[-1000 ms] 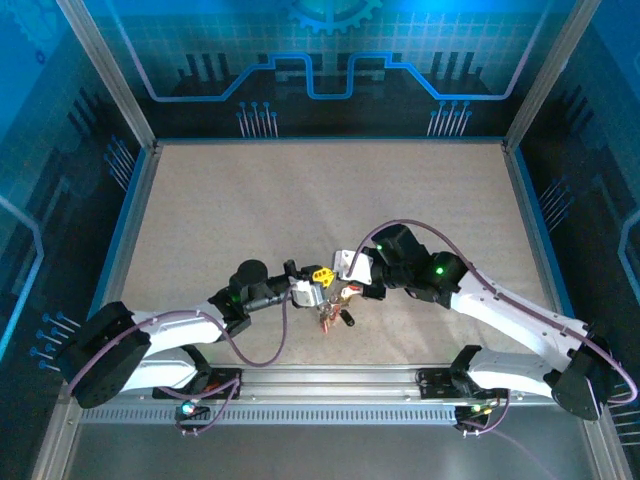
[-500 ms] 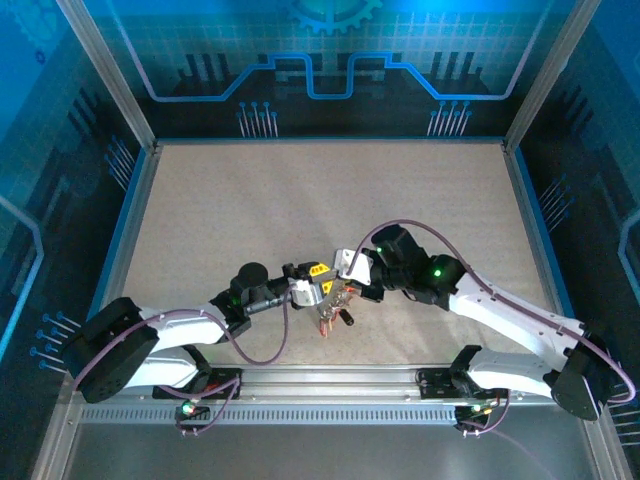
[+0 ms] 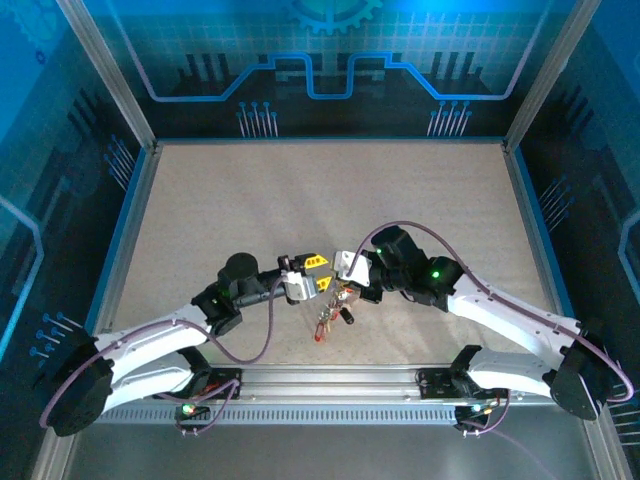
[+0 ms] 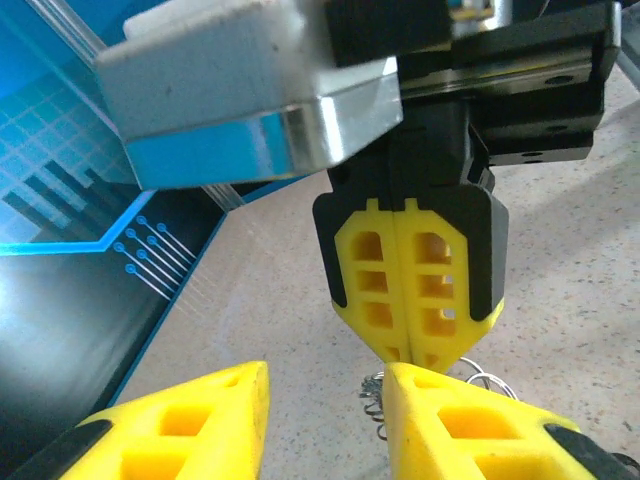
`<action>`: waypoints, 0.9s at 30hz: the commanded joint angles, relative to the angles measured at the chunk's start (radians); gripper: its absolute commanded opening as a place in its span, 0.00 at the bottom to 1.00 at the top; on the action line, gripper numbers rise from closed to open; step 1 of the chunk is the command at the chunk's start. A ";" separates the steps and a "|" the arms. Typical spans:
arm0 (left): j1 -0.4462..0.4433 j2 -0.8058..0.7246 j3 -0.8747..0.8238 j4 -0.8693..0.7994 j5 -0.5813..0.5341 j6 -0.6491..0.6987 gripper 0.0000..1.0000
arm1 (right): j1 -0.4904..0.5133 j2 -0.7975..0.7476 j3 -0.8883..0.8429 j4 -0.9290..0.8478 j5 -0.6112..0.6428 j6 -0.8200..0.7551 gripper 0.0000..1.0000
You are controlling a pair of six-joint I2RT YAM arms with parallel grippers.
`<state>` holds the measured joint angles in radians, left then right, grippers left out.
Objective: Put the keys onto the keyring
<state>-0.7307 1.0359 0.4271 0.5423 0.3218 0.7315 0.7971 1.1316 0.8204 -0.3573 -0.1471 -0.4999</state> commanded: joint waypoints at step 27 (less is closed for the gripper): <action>0.068 0.222 0.170 -0.174 0.238 -0.313 0.37 | 0.005 -0.053 -0.028 0.064 -0.017 -0.075 0.00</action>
<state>-0.6712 1.2495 0.5648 0.3828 0.5224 0.4549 0.7975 1.1091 0.7975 -0.3355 -0.1547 -0.5613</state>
